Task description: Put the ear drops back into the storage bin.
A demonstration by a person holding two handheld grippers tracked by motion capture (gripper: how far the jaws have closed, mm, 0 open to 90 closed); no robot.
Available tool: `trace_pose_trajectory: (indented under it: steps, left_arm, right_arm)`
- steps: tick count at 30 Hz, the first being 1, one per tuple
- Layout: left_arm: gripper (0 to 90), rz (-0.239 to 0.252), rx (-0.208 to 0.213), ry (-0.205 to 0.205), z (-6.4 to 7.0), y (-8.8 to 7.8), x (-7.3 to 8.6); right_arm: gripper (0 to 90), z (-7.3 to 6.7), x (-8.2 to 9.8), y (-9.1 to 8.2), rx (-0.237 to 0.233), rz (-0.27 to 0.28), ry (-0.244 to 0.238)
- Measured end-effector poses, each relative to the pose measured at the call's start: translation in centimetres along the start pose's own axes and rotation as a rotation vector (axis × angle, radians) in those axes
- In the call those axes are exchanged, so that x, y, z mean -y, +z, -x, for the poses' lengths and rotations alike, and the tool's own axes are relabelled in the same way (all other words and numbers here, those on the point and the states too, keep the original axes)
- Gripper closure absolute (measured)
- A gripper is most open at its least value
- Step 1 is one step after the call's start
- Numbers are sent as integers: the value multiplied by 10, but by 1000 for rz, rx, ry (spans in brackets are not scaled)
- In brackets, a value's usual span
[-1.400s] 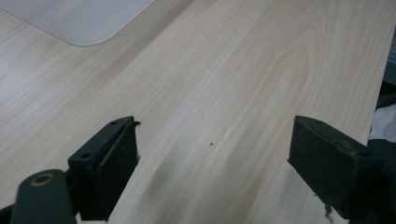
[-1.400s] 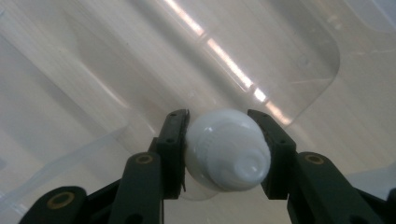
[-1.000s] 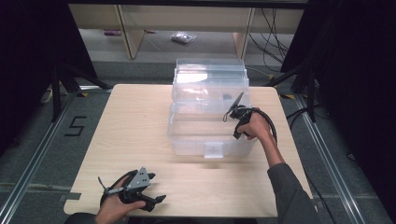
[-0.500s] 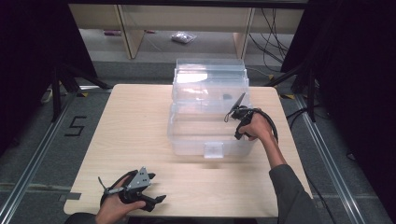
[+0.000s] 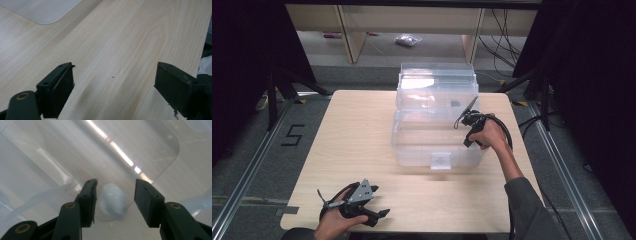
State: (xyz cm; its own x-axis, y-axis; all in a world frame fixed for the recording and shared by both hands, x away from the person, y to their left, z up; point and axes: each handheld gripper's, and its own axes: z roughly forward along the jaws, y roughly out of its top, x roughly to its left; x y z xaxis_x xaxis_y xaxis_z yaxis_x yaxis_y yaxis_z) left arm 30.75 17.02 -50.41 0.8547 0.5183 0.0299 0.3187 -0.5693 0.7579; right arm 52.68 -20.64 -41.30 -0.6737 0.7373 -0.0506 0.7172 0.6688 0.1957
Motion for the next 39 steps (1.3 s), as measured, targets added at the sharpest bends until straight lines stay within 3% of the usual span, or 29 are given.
trace_pose_trajectory:
  steps: [3,7,10,17,39]
  left_arm:
    - [151,-1,-1,-15,1,0,0]
    - [150,-1,1,0,0,0,0]
    - [151,-1,-1,-16,1,0,0]
    - [151,-1,0,-1,0,0,0]
    - [150,1,0,-1,0,0,0]
  right_arm:
    - [488,-1,-1,-7,13,26,-10]
    - [449,-5,-2,-16,20,60,-22]
    - [431,-10,-1,-21,17,79,-30]
    - [397,-16,1,-30,7,118,-37]
    - [290,-33,7,-42,1,204,-43]
